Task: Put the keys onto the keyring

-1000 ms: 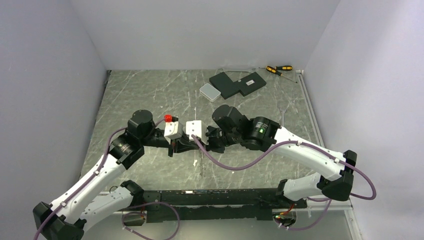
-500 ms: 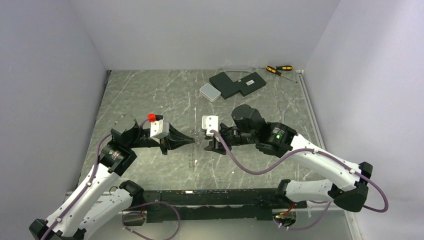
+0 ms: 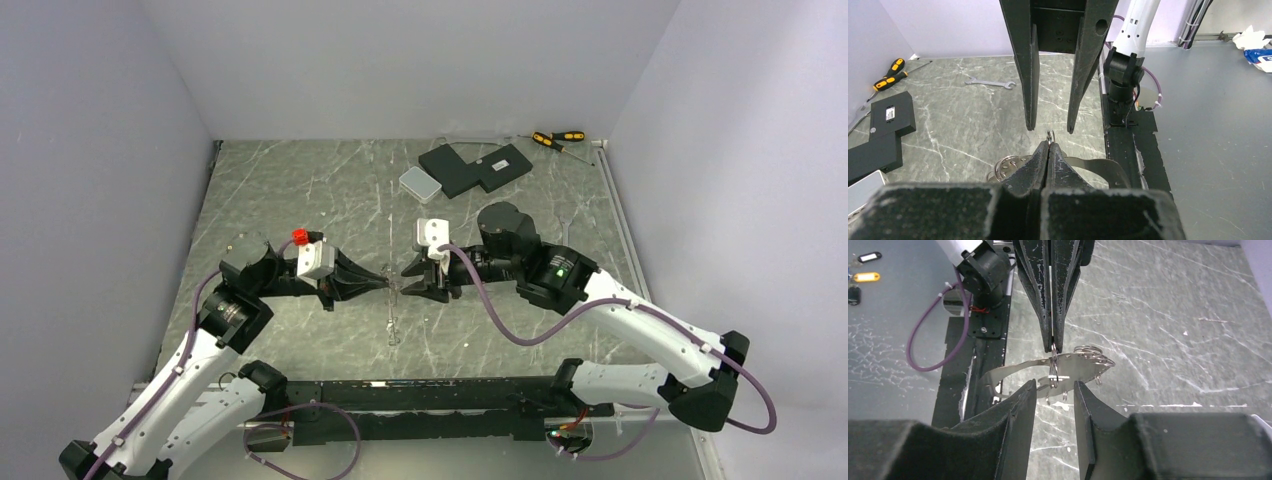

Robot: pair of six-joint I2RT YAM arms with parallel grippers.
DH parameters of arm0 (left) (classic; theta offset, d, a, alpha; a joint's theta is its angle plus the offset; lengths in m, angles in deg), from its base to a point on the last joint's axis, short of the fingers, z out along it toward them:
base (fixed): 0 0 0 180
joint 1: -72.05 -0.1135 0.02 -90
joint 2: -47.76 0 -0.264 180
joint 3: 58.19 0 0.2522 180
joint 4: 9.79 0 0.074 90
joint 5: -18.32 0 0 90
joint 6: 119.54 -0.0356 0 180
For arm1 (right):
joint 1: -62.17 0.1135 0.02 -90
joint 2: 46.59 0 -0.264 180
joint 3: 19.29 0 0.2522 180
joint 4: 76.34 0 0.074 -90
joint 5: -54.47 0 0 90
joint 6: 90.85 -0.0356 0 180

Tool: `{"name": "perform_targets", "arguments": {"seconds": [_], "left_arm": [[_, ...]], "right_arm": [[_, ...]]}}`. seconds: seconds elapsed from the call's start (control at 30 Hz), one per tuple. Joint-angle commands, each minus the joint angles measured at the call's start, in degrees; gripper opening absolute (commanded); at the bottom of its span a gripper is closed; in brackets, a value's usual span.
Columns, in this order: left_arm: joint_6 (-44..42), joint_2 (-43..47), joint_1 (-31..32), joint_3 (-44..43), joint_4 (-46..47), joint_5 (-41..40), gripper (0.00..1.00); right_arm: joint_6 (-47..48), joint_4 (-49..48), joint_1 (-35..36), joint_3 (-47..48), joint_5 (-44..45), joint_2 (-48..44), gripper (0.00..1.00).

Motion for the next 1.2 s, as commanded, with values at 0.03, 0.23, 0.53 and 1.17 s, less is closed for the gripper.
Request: {"name": "perform_targets", "arguments": {"seconds": [0.03, 0.23, 0.53, 1.17], "left_arm": [[1.0, 0.9, -0.3, -0.2, 3.5, 1.5, 0.0], [1.1, 0.9, -0.4, -0.1, 3.6, 1.8, 0.0], [1.3, 0.7, -0.4, -0.1, 3.8, 2.2, 0.0], [3.0, 3.3, -0.6, 1.4, 6.4, -1.3, 0.0]], "right_arm": [[-1.2, -4.0, -0.1, 0.9, -4.1, 0.6, 0.34], [-1.3, -4.2, -0.1, 0.9, -4.4, 1.3, 0.29], [-1.5, -5.2, -0.1, 0.4, -3.3, 1.8, 0.2], [-3.3, -7.7, -0.2, -2.6, -1.3, 0.8, 0.0]]}}
